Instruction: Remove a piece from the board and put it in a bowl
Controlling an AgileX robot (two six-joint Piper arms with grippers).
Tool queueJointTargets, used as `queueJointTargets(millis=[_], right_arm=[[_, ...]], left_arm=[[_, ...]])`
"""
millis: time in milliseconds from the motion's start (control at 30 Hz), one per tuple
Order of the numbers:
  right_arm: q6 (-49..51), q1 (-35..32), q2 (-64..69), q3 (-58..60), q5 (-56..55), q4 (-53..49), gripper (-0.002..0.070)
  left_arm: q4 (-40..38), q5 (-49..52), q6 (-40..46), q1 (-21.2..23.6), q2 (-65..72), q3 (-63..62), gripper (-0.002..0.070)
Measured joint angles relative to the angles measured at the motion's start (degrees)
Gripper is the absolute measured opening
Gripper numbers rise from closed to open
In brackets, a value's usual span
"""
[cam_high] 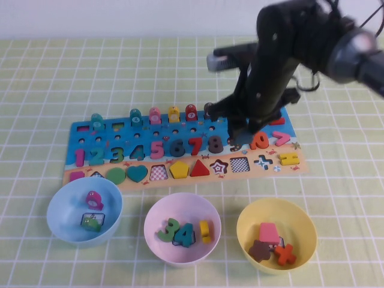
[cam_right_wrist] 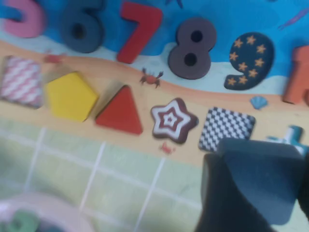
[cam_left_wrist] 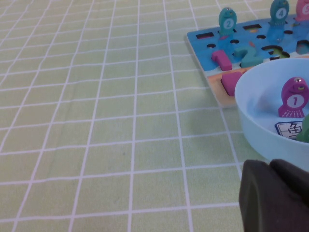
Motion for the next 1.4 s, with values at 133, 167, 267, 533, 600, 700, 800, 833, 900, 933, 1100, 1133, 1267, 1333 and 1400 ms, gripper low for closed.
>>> queueJointTargets(millis=[133,167,267,533,600,700,800,833,900,933,1100,1133,1267,1333,1400], right_arm=[[-0.58,0.4,-5.31,2.0,0.49,-0.94,0.0285],[-0.58,0.51,-6.15,2.66,0.49,-1.03,0.0285],[-0.89,0.9,-8.42,6.93,0.49,-1.03,0.0285],[-2.37,3.98,-19.88,27.6,0.37,-0.44,0.0284],[-2.09,4.55,-23.24,32.54,-0.86,0.51,0.0284],[-1.57,5.07,-27.34,38.53,-4.2,1.23,0.0284],[-1.28,5.17,-28.12,41.45,-5.74,1.57,0.0285],[-1.28,5.17,-27.84,41.95,-5.97,1.57,0.0284],[-1.21,5.17,-27.28,42.33,-6.75,1.57,0.0285],[-1.21,5.17,-26.82,42.31,-7.27,1.57,0.0284],[-1.21,5.17,-25.03,42.44,-8.83,1.72,0.0312],[-1.21,5.17,-24.57,42.44,-9.04,1.76,0.0341],[-1.21,5.17,-24.08,42.44,-9.83,1.91,0.0537],[-1.21,5.17,-24.08,42.44,-10.08,1.91,0.0589],[-1.21,5.17,-24.68,42.44,-10.54,1.91,0.0594]], left_arm=[[0.0,0.0,0.0,0.0,0.0,0.0,-0.0004],[0.0,0.0,0.0,0.0,0.0,0.0,-0.0004],[0.0,0.0,0.0,0.0,0.0,0.0,-0.0004],[0.0,0.0,0.0,0.0,0.0,0.0,-0.0004],[0.0,0.0,0.0,0.0,0.0,0.0,-0.0004],[0.0,0.0,0.0,0.0,0.0,0.0,-0.0004],[0.0,0.0,0.0,0.0,0.0,0.0,-0.0004],[0.0,0.0,0.0,0.0,0.0,0.0,-0.0004],[0.0,0.0,0.0,0.0,0.0,0.0,-0.0004],[0.0,0.0,0.0,0.0,0.0,0.0,-0.0004],[0.0,0.0,0.0,0.0,0.0,0.0,-0.0004],[0.0,0.0,0.0,0.0,0.0,0.0,-0.0004],[0.0,0.0,0.0,0.0,0.0,0.0,-0.0005],[0.0,0.0,0.0,0.0,0.0,0.0,-0.0004],[0.0,0.0,0.0,0.0,0.0,0.0,-0.0004]])
